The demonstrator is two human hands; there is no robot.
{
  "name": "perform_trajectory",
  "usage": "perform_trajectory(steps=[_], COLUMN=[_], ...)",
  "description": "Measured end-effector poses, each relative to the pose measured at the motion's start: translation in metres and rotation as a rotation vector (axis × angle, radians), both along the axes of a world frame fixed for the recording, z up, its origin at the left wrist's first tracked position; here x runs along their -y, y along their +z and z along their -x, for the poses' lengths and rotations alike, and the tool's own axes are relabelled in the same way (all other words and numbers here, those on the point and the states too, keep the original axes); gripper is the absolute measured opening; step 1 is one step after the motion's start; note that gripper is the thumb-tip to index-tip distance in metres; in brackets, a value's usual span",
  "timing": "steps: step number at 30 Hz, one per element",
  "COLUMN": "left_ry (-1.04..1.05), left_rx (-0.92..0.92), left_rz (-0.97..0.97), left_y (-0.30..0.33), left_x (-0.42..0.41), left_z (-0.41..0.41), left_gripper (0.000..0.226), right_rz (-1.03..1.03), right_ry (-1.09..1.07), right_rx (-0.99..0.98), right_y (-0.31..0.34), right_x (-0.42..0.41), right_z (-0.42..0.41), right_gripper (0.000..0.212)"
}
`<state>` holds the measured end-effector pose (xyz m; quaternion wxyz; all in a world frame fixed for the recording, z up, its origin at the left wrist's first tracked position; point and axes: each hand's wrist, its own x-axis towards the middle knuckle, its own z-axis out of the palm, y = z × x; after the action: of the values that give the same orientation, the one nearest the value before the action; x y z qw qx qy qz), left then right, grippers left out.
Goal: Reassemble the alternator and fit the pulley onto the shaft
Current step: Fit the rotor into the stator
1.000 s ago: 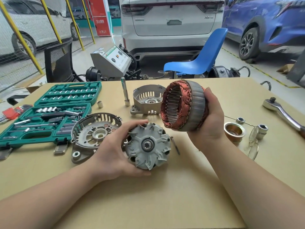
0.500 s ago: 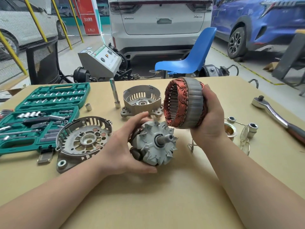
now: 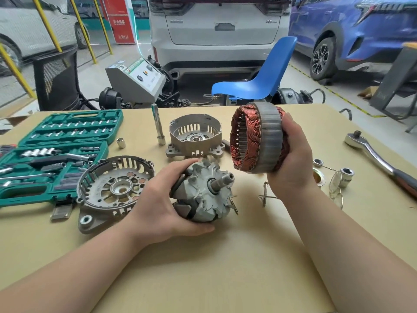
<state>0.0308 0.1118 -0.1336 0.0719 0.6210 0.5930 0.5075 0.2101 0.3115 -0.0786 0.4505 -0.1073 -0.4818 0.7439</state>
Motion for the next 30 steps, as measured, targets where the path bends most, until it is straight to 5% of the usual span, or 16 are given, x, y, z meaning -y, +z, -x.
perform_trajectory(steps=[10,18,24,30], left_ry=[0.105,0.090,0.085,0.032], left_rx=[-0.008,-0.027,0.047,0.115], left_rz=[0.086,0.086,0.149,0.132], left_y=[-0.002,-0.002,-0.006,-0.005], left_x=[0.010,0.009,0.006,0.008], left_z=[0.003,0.005,0.004,0.002], left_gripper=[0.119,0.120,0.152,0.151], right_rz=[-0.701,-0.729,-0.872,-0.921], right_ry=[-0.049,0.081,0.044,0.026], right_rx=[0.331,0.272,0.303,0.327], right_y=[0.015,0.009,-0.002,-0.011], right_x=[0.003,0.038,0.046,0.049], right_z=[-0.019,-0.009,-0.002,0.004], right_gripper=[0.068,0.073,0.072,0.075])
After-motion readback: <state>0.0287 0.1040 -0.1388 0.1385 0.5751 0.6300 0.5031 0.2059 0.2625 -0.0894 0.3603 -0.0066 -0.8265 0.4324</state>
